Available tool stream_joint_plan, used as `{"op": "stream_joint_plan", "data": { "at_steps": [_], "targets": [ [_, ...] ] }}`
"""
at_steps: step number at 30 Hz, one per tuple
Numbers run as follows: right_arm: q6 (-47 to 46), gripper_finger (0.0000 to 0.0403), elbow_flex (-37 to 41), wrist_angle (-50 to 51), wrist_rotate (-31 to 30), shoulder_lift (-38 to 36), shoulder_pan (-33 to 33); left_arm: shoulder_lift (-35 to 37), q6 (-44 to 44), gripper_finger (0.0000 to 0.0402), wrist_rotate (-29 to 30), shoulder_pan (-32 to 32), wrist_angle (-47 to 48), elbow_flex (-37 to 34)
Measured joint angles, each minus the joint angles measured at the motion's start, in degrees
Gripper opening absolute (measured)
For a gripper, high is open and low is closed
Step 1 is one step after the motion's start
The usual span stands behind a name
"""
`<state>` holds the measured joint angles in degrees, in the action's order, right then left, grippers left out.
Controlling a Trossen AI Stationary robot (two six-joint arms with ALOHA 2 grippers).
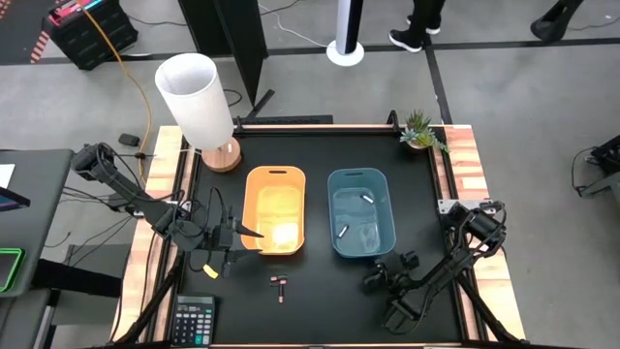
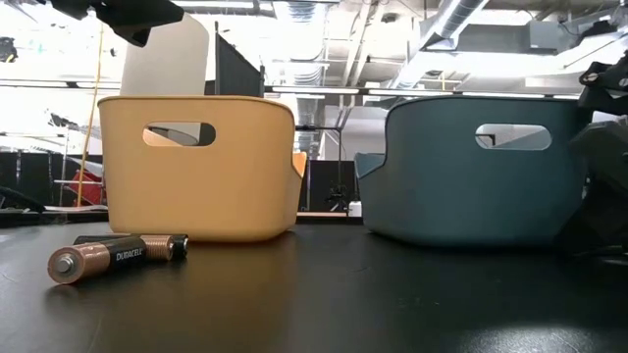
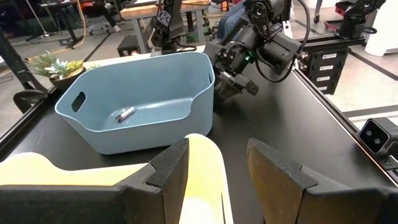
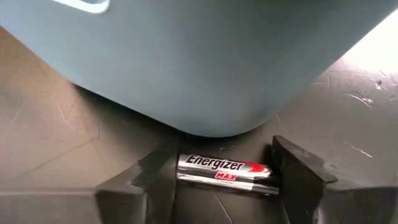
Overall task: Sort batteries
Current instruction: Put the silver battery into the blue bin
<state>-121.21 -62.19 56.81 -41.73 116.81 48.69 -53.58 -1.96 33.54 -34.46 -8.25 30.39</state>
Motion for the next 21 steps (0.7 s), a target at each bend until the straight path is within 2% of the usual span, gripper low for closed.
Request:
{"op": "stream_joint_plan", "data": {
  "at_steps": [4, 21],
  "targets": [
    [0.1, 0.0213, -0.4, 0.4, 0.3, 0.0, 0.5, 0.0, 0.0, 0.0157, 0.0, 0.0, -0.1, 0.0],
    [-0.4, 0.0213, -5.4, 6.6, 1.1, 0.3, 2.8, 0.0, -0.2, 0.0157, 0.0, 0.0, -0.1, 0.0]
  ]
}}
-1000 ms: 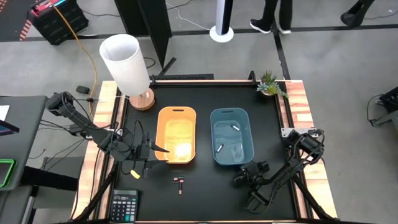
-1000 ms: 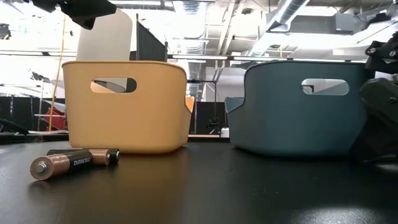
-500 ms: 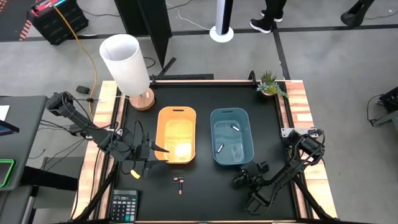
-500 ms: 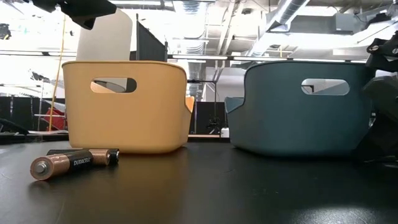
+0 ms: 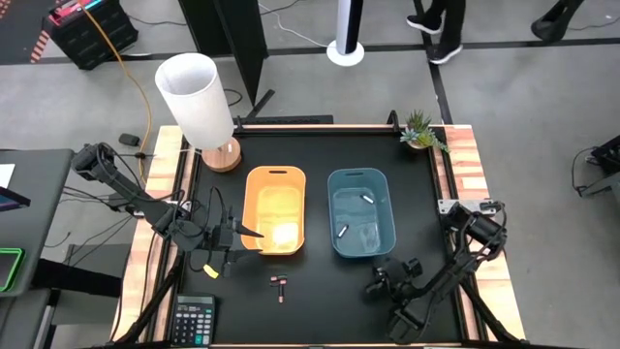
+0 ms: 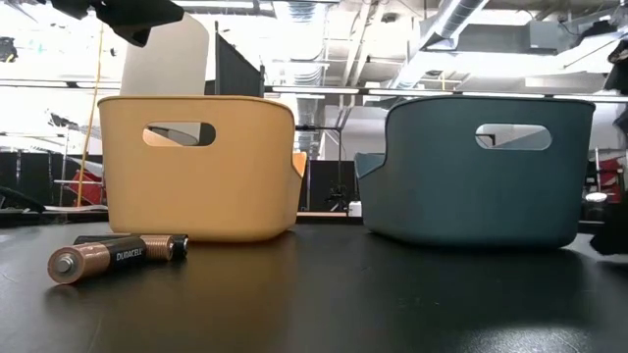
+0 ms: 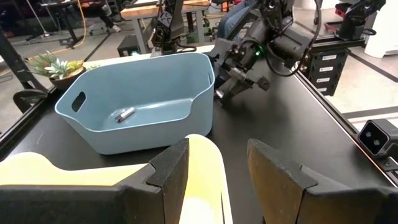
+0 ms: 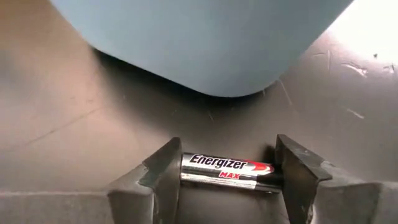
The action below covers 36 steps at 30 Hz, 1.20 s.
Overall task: Sort batteries
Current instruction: Put the silver battery into the blue bin
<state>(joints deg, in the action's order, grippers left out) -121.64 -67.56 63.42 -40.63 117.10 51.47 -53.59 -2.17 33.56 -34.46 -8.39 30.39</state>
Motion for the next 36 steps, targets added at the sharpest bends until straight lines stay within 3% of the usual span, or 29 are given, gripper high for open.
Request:
{"op": "stream_joint_plan", "data": {
  "at_steps": [12, 20, 27, 33, 36],
  "targets": [
    [1.2, 0.0213, -9.4, 13.2, -5.1, 0.0, 3.6, 0.0, 0.0, 0.0157, 0.0, 0.0, 0.0, 0.0],
    [6.3, 0.0213, -19.0, 24.6, -13.8, -0.1, 4.7, 0.0, 0.4, 0.0157, 0.0, 0.0, 0.0, 0.0],
    [20.7, 0.0213, -22.1, 26.6, -21.0, -3.8, -2.1, 0.0, 1.2, 0.0157, -0.3, 0.0, 0.0, 0.0],
    [33.2, 0.0216, -22.0, 26.6, -21.1, -7.8, -10.1, 0.0, 3.8, 0.0157, -6.6, 0.0, 1.1, 0.0],
    [36.8, 0.0239, -22.0, 26.4, -20.9, -9.6, -13.3, 0.0, 4.3, 0.0158, -7.4, 0.0, 2.4, 0.0]
  ]
}}
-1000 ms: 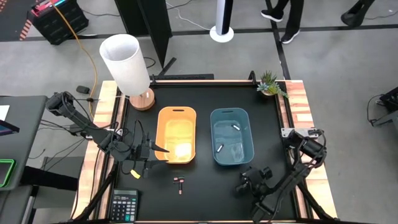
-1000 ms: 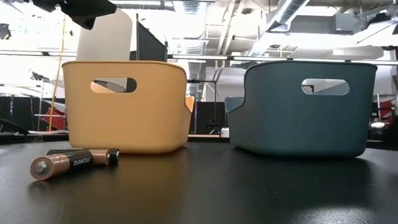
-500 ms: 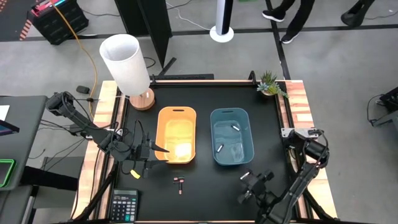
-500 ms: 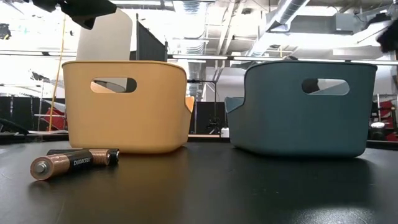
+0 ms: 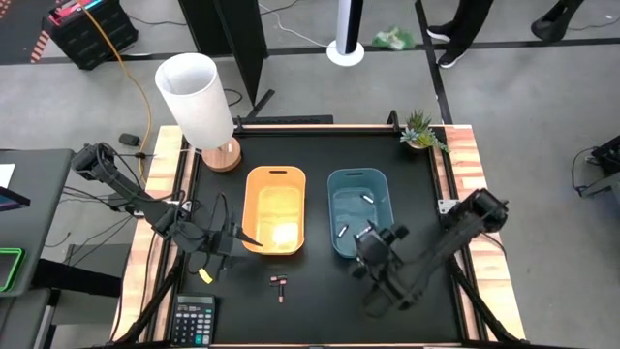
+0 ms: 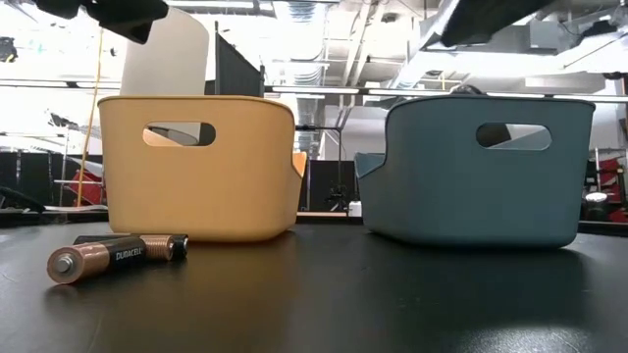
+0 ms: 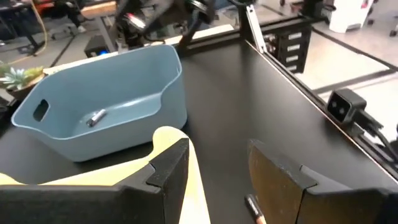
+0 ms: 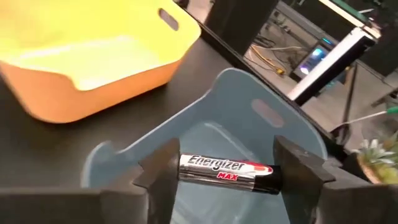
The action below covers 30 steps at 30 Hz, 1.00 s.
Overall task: Sort batteries
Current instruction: Put the silver battery into the blue bin, then put the bottom black battery into the orange bin
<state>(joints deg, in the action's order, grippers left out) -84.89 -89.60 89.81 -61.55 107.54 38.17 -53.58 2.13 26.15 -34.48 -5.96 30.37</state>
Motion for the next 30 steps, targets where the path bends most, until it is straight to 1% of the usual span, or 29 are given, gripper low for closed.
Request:
{"op": "stream_joint_plan", "data": {
  "at_steps": [4, 8, 13, 16, 21, 25, 30],
  "targets": [
    [4.2, 0.0283, 0.0, -0.3, 1.2, -1.6, -2.8, 0.0, 0.0, 0.0166, -1.1, 0.0, 1.8, 0.0],
    [4.7, 0.0325, 0.0, 0.1, 1.5, -2.7, -3.9, 0.0, -0.3, 0.0183, -1.9, -0.4, 2.5, 0.0],
    [5.4, 0.0357, 0.0, 0.2, 1.4, -3.6, -3.8, 0.0, -1.8, 0.0202, -1.9, -1.6, 3.8, 0.0],
    [5.4, 0.0362, 0.0, 0.2, 1.2, -3.8, -3.8, 0.0, -2.7, 0.0205, -1.9, -2.4, 3.9, 0.0],
    [5.5, 0.0359, 0.0, 0.1, -3.8, -3.8, -1.3, -2.4, -2.1, 0.0206, -2.2, -5.1, 3.6, 0.0],
    [5.4, 0.0355, 0.0, -0.2, -7.6, -3.8, 1.6, -7.9, -3.8, 0.0206, -3.8, -6.7, 2.1, 0.0],
    [6.8, 0.0352, 0.0, -3.1, -8.1, -3.8, 3.7, -15.8, -8.0, 0.0206, -4.1, -8.7, -1.4, 1.1]
  ]
}}
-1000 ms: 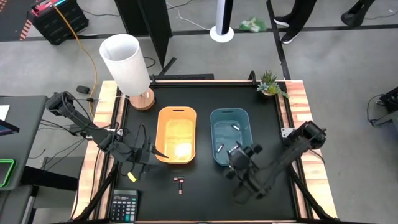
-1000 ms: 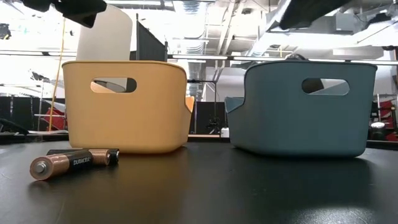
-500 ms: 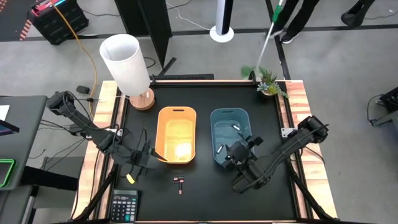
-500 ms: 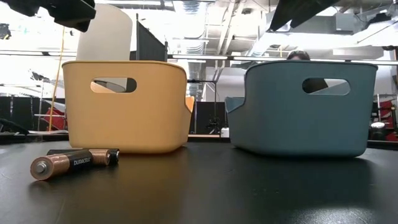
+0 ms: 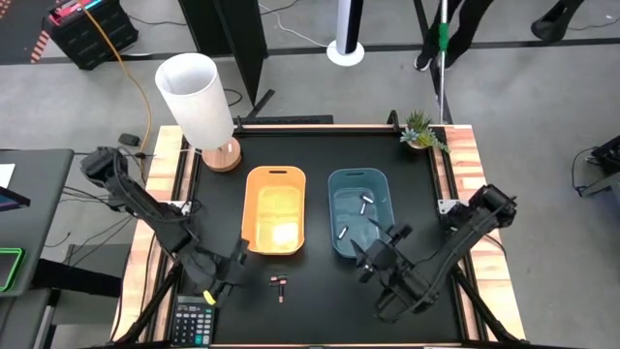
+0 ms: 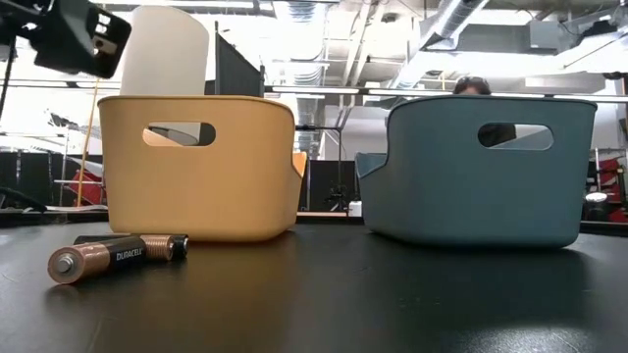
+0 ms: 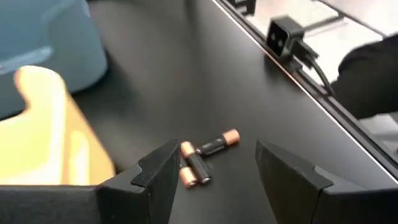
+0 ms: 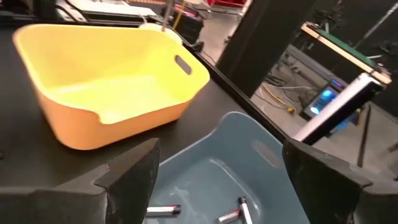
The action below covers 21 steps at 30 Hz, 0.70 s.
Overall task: Sort batteries
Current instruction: Put the bottom black battery into the orange bin
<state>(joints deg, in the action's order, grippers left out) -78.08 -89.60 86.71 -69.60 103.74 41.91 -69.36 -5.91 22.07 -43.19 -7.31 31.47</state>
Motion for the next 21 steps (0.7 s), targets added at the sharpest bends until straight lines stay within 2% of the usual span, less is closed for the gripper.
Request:
{"op": "stream_joint_plan", "data": {
  "at_steps": [3, 9, 16, 21],
  "targets": [
    [3.4, 0.0350, 0.0, -3.5, -0.1, 0.0, 1.0, -5.2, 2.1, 0.0206, 0.1, -1.0, 0.0, 3.2],
    [4.9, 0.0345, 0.0, -5.3, -0.2, 0.0, 1.2, -16.7, 15.4, 0.0206, -2.5, -1.4, 3.3, 14.0],
    [5.1, 0.0341, 0.0, -8.1, -0.3, 0.0, 1.2, -29.2, 19.1, 0.0206, -5.0, 0.8, 27.3, 31.0],
    [5.1, 0.0340, 0.0, -9.7, -0.3, 0.0, 1.5, -36.4, 24.3, 0.0206, -6.4, 2.3, 36.3, 38.5]
  ]
}}
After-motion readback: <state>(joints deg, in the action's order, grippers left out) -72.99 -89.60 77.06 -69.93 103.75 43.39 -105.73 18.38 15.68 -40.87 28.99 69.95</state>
